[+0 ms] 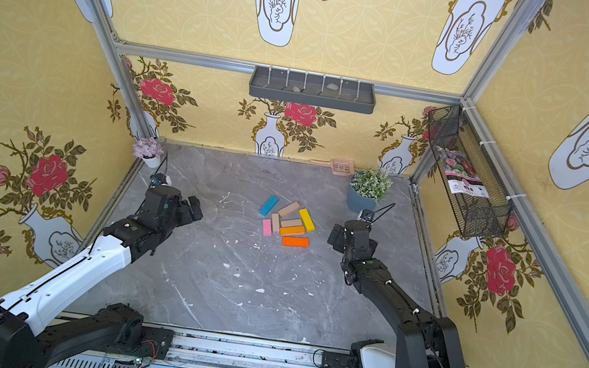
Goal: Assemble a giraffe with building blocks
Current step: Pick up the building block from the center of the board.
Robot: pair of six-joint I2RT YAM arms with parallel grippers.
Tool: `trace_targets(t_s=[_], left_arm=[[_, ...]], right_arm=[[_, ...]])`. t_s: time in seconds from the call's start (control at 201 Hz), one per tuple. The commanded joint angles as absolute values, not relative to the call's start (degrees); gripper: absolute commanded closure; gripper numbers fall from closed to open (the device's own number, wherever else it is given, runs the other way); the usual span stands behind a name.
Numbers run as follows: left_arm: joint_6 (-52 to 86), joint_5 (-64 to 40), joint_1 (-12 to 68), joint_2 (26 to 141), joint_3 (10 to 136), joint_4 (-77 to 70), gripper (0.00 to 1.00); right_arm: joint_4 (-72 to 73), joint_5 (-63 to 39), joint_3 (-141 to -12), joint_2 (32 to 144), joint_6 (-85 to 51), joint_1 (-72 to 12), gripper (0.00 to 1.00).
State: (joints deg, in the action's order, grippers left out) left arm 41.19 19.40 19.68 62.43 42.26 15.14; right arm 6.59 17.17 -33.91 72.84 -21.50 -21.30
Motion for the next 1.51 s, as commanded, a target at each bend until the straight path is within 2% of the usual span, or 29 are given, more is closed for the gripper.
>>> trace_targets(t_s=[0.0, 0.095, 0.174, 0.319, 0.393, 0.583, 0.727, 0.817, 1.265, 1.504], left_arm=[[48.25, 13.77, 19.89, 65.44, 40.8, 8.52, 0.01], [50.4, 12.09, 22.54, 70.69, 41.27, 4.52, 0.02], [51.16, 12.22, 27.55, 77.14, 43.71, 2.74, 0.05], [51.94, 8.8, 32.07, 90.78, 52.66, 3.94, 0.16], [51.94, 7.56, 34.18, 96.22, 57.21, 4.53, 0.21], [51.2, 11.26, 39.51, 106.19, 67.24, 9.63, 0.26], [50.71, 11.69, 41.43, 113.97, 76.33, 17.28, 0.38], [49.98, 13.08, 41.75, 116.08, 79.29, 21.95, 0.41], [45.8, 13.77, 42.01, 122.93, 84.82, 27.8, 0.42], [44.43, 14.76, 42.01, 123.44, 86.48, 30.41, 0.58]], right_arm=[[8.08, 18.69, -34.55, 75.33, -25.52, -20.91, 0.02], [6.42, 14.29, -36.58, 77.27, -25.82, -19.43, 0.02], [7.11, 14.96, -36.01, 76.22, -25.83, -19.39, 0.02], [13.42, 17.02, -31.24, 73.32, -27.38, -17.96, 0.03], [13.97, 12.21, -30.33, 72.86, -28.36, -15.61, 0.02], [11.03, 4.07, -30.67, 71.34, -29.76, -12.35, 0.03], [14.47, 2.57, -27.19, 67.23, -28.11, -12.31, 0.02], [15.49, 2.4, -25.89, 65.24, -27.56, -12.3, 0.02], [15.5, 2.15, -25.84, 64.61, -26.71, -12.26, 0.02], [15.11, 2.81, -26.21, 65.13, -26.7, -12.26, 0.02]])
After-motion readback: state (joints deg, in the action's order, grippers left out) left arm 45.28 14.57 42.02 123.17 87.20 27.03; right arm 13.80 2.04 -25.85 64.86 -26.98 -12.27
